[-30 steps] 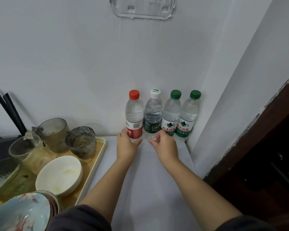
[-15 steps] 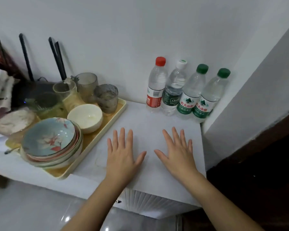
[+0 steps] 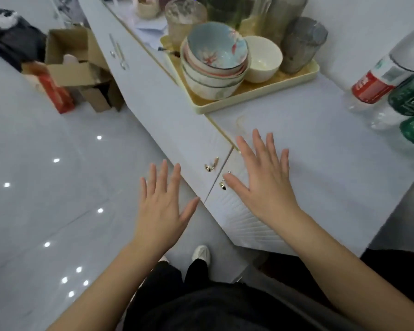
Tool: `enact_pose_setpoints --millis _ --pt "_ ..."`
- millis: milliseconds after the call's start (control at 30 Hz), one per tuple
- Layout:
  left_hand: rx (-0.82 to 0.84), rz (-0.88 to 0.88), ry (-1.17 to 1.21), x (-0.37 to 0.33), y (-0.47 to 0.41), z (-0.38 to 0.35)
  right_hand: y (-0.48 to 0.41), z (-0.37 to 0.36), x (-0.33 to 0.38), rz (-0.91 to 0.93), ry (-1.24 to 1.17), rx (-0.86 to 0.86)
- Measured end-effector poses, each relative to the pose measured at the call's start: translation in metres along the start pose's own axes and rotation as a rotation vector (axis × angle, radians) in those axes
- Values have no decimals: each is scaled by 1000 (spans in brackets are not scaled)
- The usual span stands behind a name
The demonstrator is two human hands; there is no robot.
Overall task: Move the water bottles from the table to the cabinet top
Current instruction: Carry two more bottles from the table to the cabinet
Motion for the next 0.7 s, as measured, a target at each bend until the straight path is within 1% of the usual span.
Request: enact_pose_setpoints --millis 100,400,567,700 --pt "12 140 0 38 32 -1 -7 -33 37 129 74 107" --pt "122 553 54 149 129 -12 -8 -134 153 357 266 474" --pt "110 783 120 190 173 -8 -6 -173 215 525 336 571" --pt "125 981 170 205 206 -14 -8 -198 261 692 407 643"
Point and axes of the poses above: each hand's wrist, its own y-axis away from the middle knuckle, its own z-axis out of the back of the hand, x = y × z, the point moved 2 cm from there along -y, towards the middle knuckle, and after that the axes turned 8 degrees about -y, right-handed, at the moved point
